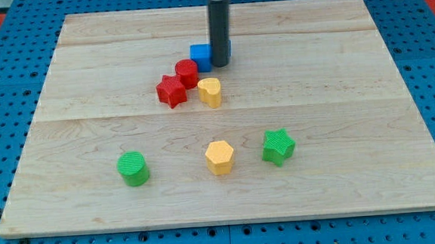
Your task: Move the cube into the triangle
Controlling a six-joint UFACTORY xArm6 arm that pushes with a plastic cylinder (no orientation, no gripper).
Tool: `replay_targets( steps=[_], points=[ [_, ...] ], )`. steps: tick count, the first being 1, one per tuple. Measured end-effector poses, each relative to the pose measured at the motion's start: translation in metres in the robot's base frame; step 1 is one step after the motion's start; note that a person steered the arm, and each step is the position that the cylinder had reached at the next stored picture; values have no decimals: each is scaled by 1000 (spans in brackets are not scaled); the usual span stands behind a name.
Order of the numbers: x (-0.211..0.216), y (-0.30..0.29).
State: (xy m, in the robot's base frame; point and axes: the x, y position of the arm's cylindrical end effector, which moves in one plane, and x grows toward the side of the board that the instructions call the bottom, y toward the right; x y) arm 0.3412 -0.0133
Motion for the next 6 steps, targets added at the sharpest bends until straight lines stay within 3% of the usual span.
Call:
replay_targets(
  steps=[4, 6],
  points=[
    [-25, -146],
    [-54, -66]
  ],
)
